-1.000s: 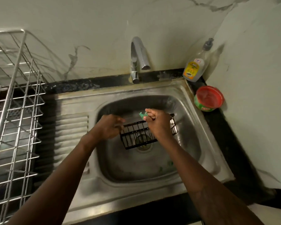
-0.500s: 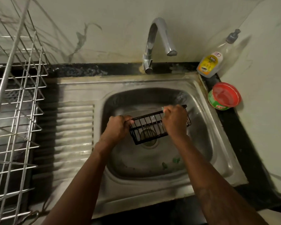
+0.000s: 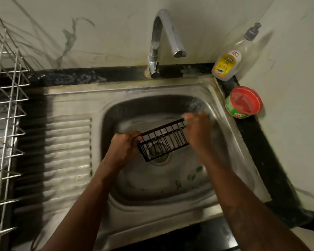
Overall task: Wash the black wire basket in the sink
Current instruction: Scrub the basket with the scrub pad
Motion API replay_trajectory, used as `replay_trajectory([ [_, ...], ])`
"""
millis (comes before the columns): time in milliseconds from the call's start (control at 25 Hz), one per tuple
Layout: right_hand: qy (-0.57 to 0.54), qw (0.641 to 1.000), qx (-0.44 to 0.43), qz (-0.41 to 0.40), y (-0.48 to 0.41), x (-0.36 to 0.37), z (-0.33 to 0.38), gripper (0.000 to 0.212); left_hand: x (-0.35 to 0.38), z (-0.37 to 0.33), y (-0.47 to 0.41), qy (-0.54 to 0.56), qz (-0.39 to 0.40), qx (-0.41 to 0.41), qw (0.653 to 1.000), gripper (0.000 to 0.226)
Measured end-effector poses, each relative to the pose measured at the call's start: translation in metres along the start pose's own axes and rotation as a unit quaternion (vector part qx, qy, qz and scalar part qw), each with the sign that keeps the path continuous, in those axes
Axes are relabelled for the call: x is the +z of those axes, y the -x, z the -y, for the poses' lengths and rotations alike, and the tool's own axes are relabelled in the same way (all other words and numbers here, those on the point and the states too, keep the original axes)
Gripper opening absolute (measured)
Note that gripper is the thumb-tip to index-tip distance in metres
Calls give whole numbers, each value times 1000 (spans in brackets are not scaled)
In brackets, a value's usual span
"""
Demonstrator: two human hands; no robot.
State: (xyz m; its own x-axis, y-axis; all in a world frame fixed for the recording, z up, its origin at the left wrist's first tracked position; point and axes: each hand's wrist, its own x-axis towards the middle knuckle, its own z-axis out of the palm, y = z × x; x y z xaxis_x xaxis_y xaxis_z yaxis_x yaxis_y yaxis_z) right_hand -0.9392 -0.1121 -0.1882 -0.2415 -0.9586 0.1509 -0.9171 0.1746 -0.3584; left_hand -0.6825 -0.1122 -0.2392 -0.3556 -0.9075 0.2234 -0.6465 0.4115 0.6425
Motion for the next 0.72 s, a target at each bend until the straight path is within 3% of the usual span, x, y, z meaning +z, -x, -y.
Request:
replay_trajectory([
  [160, 15, 996, 91, -21, -9, -5, -12, 25, 1, 1, 0, -5, -1, -3, 1000, 15],
  [360, -58, 992, -91, 67, 72, 34, 59, 34, 2, 1, 1, -28, 0, -8, 1000, 17],
  [440, -79, 990, -99, 69, 73, 30, 47, 27, 1, 1, 2, -25, 4, -4, 1000, 20],
  [560, -105, 994, 11, 31, 46, 8, 11, 17, 2, -2, 5, -8, 13, -13, 1000, 27],
  [720, -25, 993, 107, -37, 7, -7, -18, 19, 4, -2, 7, 1, 14, -21, 1000, 31],
])
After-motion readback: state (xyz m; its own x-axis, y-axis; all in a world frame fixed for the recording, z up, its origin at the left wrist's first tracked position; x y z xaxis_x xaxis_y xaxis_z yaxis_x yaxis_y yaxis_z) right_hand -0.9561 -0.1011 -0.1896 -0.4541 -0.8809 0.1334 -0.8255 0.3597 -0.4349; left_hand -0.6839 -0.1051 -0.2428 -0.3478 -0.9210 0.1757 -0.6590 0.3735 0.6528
